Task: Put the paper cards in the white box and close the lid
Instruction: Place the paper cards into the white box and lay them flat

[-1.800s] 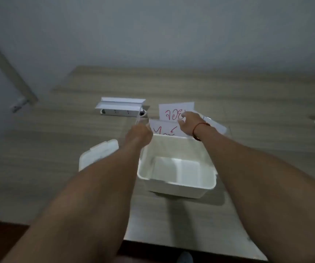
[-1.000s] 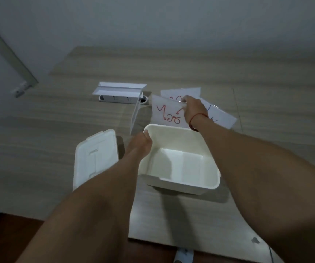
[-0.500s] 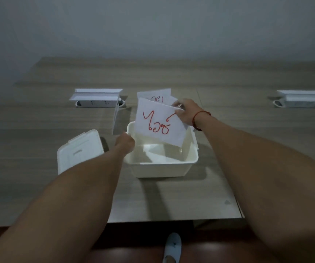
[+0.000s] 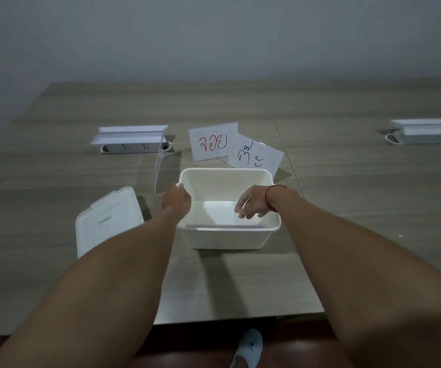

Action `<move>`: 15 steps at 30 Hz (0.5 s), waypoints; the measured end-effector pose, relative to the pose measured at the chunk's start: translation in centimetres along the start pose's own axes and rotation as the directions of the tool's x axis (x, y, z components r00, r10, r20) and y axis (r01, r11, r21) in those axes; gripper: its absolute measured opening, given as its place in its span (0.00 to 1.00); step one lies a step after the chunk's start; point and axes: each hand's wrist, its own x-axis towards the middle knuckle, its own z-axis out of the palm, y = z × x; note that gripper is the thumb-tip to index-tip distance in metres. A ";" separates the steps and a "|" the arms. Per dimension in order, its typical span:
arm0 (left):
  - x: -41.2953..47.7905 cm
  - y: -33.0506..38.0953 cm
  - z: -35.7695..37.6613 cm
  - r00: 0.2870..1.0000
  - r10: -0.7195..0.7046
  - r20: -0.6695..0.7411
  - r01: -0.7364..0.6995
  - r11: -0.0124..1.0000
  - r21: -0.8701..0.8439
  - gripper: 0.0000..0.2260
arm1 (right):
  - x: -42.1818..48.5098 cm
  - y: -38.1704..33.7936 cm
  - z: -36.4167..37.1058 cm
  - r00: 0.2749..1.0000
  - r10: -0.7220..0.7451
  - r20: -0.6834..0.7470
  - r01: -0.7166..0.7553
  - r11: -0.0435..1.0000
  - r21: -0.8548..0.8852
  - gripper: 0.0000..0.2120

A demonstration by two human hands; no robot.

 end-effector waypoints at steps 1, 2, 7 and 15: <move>0.5 0.2 0.1 1.000 0.002 -0.011 -0.002 1.000 0.000 0.19 | 0.8 0.0 -0.9 0.995 -0.024 -0.100 0.028 0.999 0.036 0.11; 1.2 0.4 0.4 1.000 -0.008 -0.019 0.007 1.000 -0.014 0.19 | 1.6 0.0 -1.8 0.973 -0.039 -0.228 0.053 0.997 0.057 0.08; 4.7 2.3 1.5 0.994 -0.081 -0.074 0.081 0.997 -0.005 0.22 | 6.2 0.2 -5.5 0.744 0.030 -0.668 -0.004 0.999 0.040 0.11; 8.7 5.4 2.5 0.981 -0.155 -0.120 0.167 0.980 0.104 0.24 | 11.5 0.7 -10.8 0.656 0.095 -0.749 -0.160 0.987 -0.016 0.15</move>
